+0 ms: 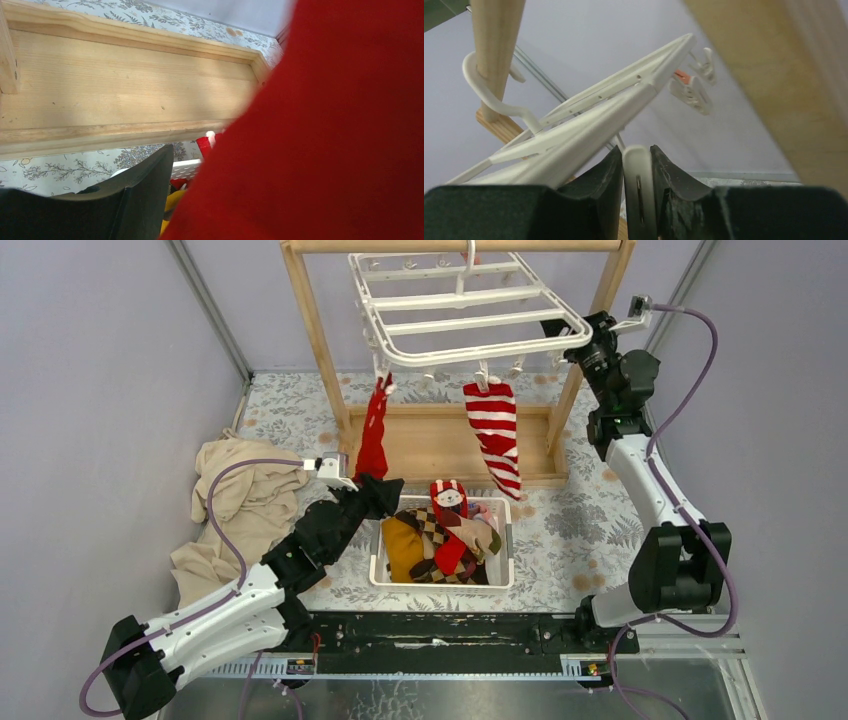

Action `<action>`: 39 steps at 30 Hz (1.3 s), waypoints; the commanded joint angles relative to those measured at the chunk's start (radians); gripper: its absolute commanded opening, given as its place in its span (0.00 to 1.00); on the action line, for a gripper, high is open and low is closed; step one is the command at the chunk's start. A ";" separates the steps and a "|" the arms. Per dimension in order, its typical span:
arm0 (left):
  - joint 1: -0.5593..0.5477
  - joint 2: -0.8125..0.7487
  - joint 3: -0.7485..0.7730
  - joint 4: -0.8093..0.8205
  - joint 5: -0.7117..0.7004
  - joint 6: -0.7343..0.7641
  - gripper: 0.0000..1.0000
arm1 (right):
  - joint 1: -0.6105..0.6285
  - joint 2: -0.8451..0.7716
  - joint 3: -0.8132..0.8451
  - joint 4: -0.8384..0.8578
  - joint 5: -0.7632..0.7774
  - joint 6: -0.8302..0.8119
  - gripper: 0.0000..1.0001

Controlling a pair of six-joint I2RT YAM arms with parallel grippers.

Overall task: Remove the socks clipped to the hanger
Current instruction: Remove the sock from the hanger.

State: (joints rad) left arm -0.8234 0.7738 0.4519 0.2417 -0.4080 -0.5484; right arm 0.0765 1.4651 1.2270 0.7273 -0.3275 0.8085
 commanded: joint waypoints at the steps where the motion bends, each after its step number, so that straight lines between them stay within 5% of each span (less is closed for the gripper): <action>1: 0.003 -0.005 0.020 0.010 -0.014 0.014 0.62 | -0.042 0.018 0.067 0.051 -0.075 0.060 0.36; 9: 0.003 0.009 0.031 0.013 -0.008 0.016 0.62 | -0.053 -0.066 -0.014 -0.003 -0.085 0.029 0.64; 18: 0.003 0.016 0.031 0.019 0.010 0.013 0.62 | -0.053 -0.198 -0.272 -0.020 -0.079 -0.027 0.72; 33: 0.003 0.083 0.053 0.140 -0.023 0.093 0.63 | -0.053 -0.203 -0.461 0.076 -0.164 -0.024 0.75; 39: 0.019 0.297 0.043 0.547 -0.163 0.333 0.98 | -0.053 -0.207 -0.503 0.106 -0.197 0.008 0.74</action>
State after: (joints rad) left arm -0.8234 0.9516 0.4759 0.4252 -0.4435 -0.4095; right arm 0.0238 1.2808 0.7357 0.7383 -0.4721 0.7918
